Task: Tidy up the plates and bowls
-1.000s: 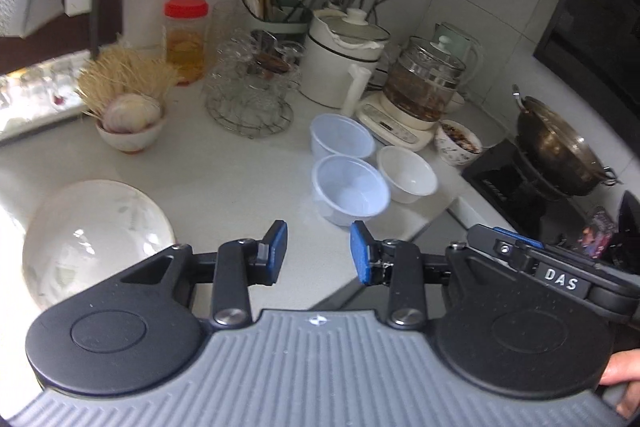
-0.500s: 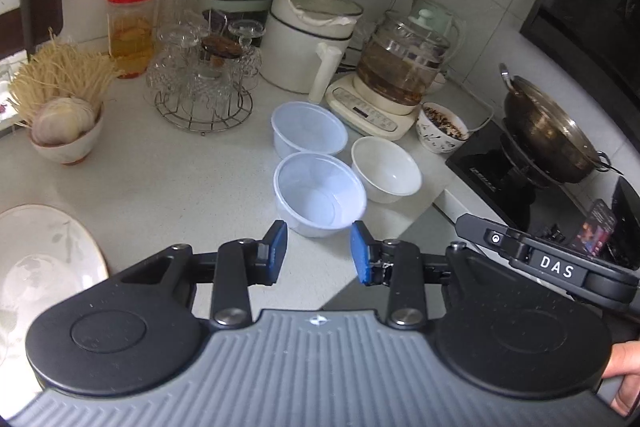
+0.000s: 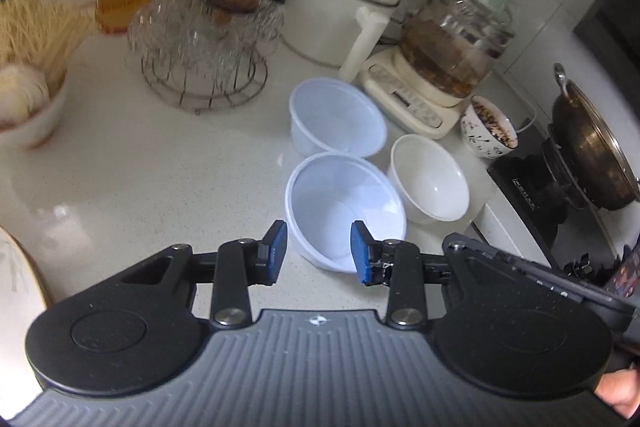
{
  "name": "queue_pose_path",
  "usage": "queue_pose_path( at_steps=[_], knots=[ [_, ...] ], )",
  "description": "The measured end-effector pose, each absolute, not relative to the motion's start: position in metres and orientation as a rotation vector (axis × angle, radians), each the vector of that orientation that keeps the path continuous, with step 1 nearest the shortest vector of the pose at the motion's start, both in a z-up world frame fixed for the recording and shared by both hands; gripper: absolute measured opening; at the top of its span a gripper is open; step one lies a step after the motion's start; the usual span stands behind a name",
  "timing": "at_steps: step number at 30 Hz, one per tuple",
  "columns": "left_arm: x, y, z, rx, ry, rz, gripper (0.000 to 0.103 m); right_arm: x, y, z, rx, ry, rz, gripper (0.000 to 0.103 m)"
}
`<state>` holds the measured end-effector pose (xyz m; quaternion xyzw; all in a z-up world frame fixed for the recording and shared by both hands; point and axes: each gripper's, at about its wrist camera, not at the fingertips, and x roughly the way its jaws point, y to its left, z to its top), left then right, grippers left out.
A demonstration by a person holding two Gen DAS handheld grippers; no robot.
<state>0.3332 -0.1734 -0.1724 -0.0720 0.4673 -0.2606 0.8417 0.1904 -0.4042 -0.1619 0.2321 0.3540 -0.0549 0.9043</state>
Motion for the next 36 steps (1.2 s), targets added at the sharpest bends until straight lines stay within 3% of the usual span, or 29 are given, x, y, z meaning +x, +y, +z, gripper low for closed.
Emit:
queue_pose_path(
  at_steps=[13,23,36],
  knots=[
    [0.376,-0.185,-0.221,-0.173,1.107,-0.518,0.040,0.233,-0.403,-0.200,0.522,0.840,-0.123,0.036],
    [0.389,-0.185,-0.236,-0.231,1.136,-0.512,0.011,0.248,-0.405,-0.208,0.533,0.854,-0.116,0.017],
    [0.370,-0.156,-0.212,-0.251,1.068,-0.483,0.010,0.246,-0.380,-0.193,0.487,0.829,-0.059,0.014]
  ],
)
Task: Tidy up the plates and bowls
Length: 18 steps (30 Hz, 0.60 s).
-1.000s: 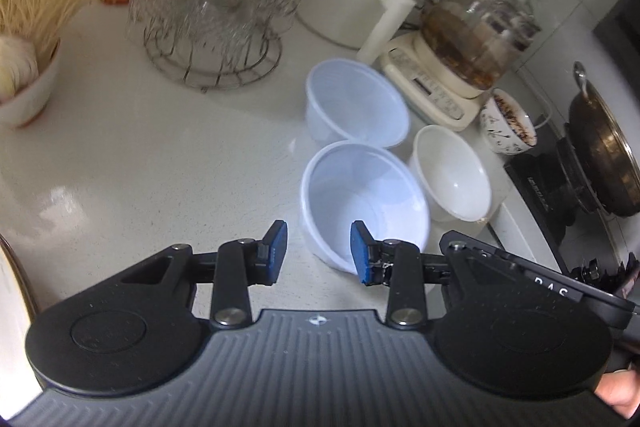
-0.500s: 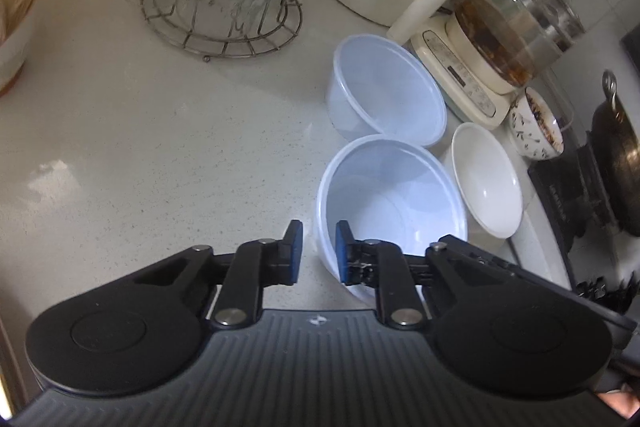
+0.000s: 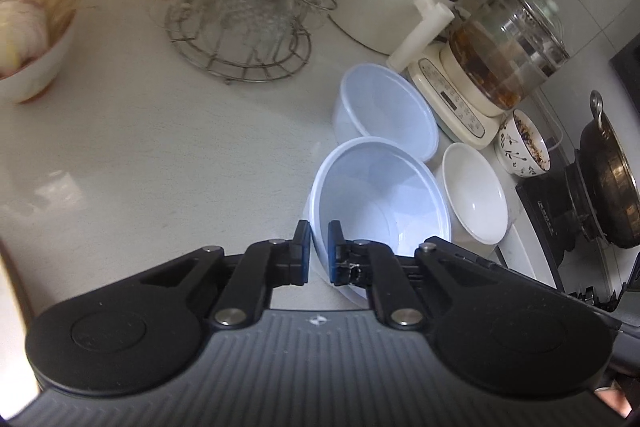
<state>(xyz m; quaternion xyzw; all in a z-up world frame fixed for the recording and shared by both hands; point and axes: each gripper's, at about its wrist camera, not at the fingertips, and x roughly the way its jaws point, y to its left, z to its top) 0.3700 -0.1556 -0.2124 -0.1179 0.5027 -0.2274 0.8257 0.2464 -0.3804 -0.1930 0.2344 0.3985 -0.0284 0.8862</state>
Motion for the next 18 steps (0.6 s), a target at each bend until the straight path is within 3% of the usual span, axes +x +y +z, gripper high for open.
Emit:
queue_pose_path(
  at_steps=[18],
  knots=[
    [0.330,-0.095,-0.214,-0.286,1.074,-0.357,0.011,0.243,-0.332,-0.197,0.441,0.872,0.093,0.014]
  ],
)
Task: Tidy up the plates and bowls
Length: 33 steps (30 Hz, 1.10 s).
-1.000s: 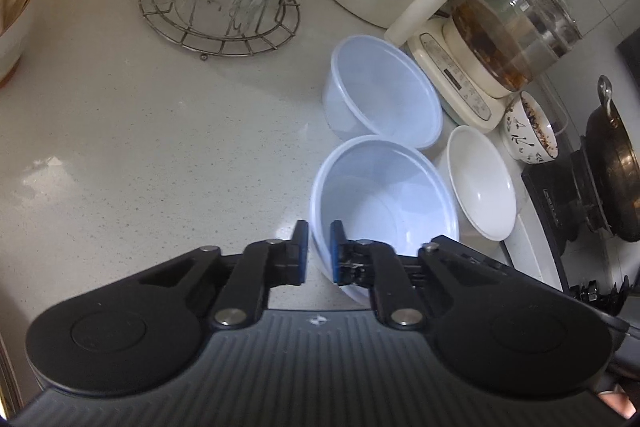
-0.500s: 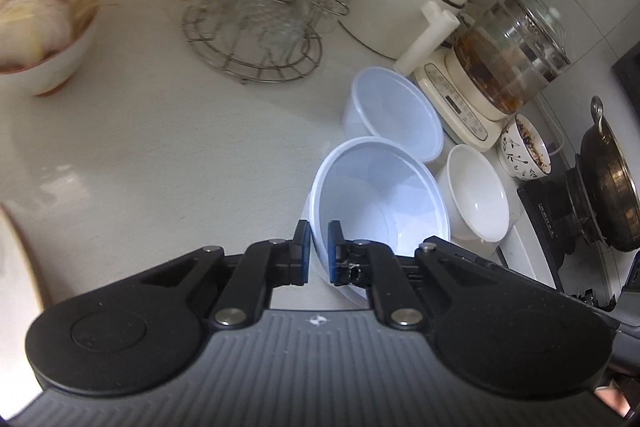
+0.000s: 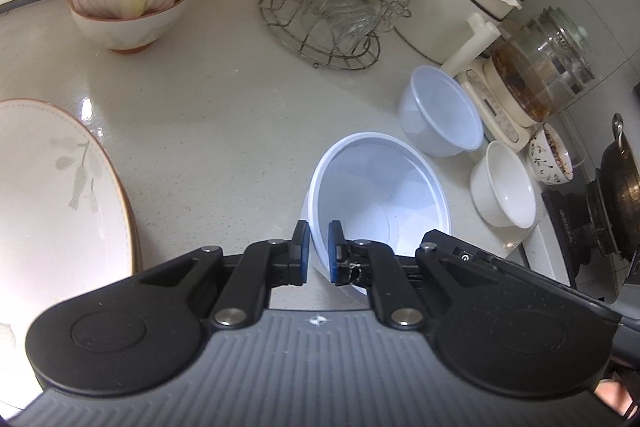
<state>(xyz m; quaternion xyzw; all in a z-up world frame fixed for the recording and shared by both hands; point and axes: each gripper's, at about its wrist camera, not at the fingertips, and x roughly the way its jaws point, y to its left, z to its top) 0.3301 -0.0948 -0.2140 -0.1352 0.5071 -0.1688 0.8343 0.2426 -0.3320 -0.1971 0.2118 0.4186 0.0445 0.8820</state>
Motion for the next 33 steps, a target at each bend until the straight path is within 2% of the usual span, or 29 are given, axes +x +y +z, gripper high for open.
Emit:
queue_pose_path(
  at_steps=[21,22,25,26,27,29,33],
  knots=[
    [0.340,-0.110,-0.223,-0.213,1.124,-0.332,0.013,0.251,-0.339,-0.211,0.481,0.923,0.120,0.016],
    [0.339,-0.109,-0.222,-0.216,1.122,-0.327,0.014,0.251,-0.338,-0.210,0.479,0.922,0.126,0.016],
    [0.339,-0.107,-0.219,-0.216,1.112,-0.313,0.029,0.251,-0.338,-0.208,0.471,0.914,0.140,0.017],
    [0.338,-0.107,-0.217,-0.214,1.104,-0.311,0.034,0.251,-0.338,-0.208,0.469,0.914,0.139,0.025],
    [0.337,-0.106,-0.215,-0.209,1.096,-0.309,0.036,0.251,-0.339,-0.207,0.472,0.912,0.136,0.041],
    [0.335,-0.105,-0.210,-0.202,1.079,-0.310,0.037,0.249,-0.343,-0.203,0.489,0.890,0.130,0.054],
    [0.333,-0.105,-0.195,-0.186,1.036,-0.325,0.040,0.247,-0.347,-0.194,0.484,0.851,0.117,0.054]
  ],
)
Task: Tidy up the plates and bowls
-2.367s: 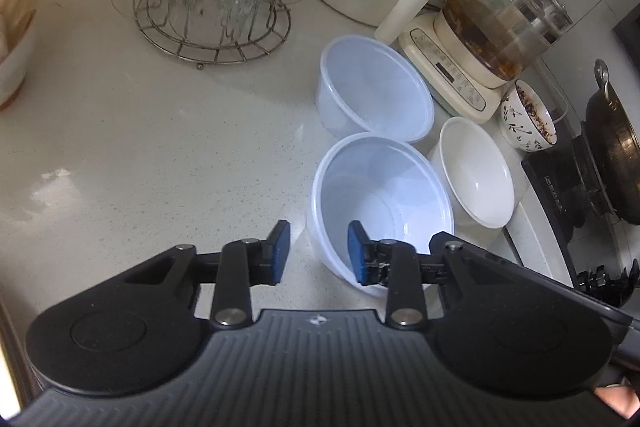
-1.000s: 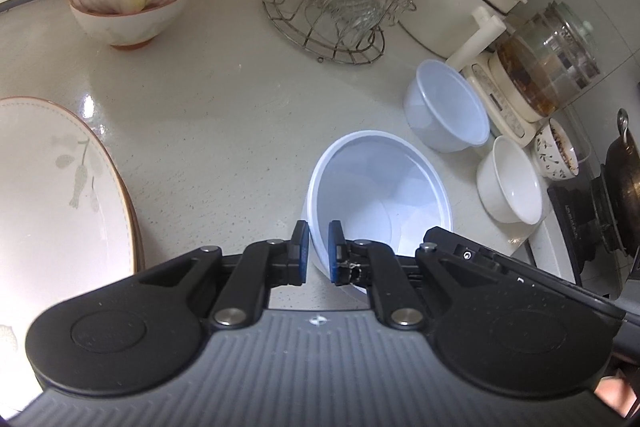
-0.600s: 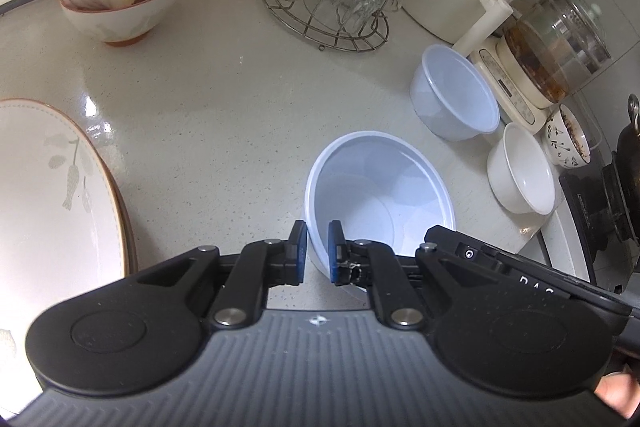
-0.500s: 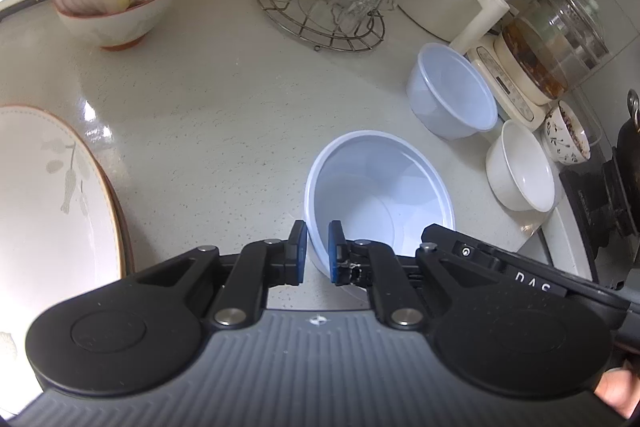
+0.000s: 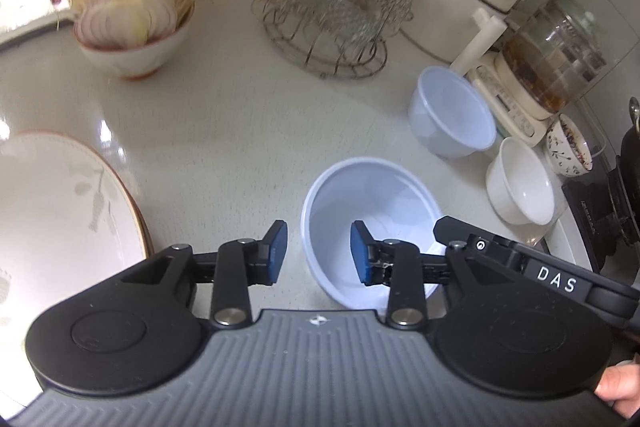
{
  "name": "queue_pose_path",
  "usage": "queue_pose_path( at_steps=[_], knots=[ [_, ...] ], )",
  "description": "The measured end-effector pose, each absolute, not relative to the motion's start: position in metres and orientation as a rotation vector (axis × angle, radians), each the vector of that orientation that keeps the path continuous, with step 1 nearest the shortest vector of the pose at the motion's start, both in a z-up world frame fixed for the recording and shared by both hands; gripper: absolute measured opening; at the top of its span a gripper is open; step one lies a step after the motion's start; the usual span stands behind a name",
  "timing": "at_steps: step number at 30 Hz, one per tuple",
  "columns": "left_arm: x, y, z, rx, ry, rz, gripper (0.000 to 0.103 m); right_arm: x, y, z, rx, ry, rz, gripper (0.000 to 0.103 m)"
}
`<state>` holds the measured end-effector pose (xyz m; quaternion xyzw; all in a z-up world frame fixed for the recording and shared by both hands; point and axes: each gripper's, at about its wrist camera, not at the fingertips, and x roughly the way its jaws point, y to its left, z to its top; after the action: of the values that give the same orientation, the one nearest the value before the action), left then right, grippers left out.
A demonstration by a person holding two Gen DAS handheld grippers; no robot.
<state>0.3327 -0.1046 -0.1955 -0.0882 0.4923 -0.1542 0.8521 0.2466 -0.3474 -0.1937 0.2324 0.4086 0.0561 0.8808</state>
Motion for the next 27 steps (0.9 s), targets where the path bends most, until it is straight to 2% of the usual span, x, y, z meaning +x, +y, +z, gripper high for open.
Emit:
queue_pose_path(
  at_steps=[16,27],
  knots=[
    [0.282,-0.100,-0.092,-0.076,0.827,-0.451,0.040,0.188,-0.340,-0.106,0.399,0.633,0.040,0.054],
    [0.250,-0.093,-0.053,-0.078,0.804,-0.482,0.040,0.150,-0.335,-0.058,0.363,0.578,0.002,0.054]
  ],
)
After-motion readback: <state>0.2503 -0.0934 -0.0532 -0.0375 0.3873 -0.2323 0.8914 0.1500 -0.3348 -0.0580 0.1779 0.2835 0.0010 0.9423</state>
